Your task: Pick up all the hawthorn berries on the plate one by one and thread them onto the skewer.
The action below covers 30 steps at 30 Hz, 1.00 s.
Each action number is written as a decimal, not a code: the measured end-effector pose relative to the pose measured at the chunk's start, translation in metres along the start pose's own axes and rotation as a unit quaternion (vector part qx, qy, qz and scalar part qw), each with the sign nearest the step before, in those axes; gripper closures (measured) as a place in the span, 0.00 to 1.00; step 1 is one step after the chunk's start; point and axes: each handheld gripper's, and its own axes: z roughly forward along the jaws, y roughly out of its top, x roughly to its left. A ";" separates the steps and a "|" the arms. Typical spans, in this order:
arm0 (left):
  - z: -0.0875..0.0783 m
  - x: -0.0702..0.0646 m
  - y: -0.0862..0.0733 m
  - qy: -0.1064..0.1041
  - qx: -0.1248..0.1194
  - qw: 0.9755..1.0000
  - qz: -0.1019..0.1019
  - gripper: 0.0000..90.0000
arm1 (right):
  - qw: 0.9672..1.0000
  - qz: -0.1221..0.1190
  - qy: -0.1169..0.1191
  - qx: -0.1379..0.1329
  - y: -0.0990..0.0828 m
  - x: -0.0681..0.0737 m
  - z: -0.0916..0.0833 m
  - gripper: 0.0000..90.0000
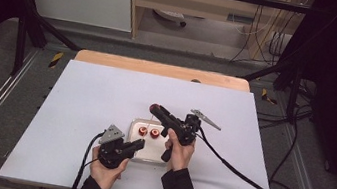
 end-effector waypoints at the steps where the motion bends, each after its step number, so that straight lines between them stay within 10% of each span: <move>1: 0.000 0.000 0.001 0.000 -0.002 1.000 -0.002 0.98 | 1.000 0.001 0.000 0.002 -0.001 0.000 0.000 0.68; 30: 0.010 0.009 0.021 0.005 0.005 0.999 0.037 0.98 | 0.996 -0.039 -0.007 0.080 -0.033 0.004 -0.002 0.67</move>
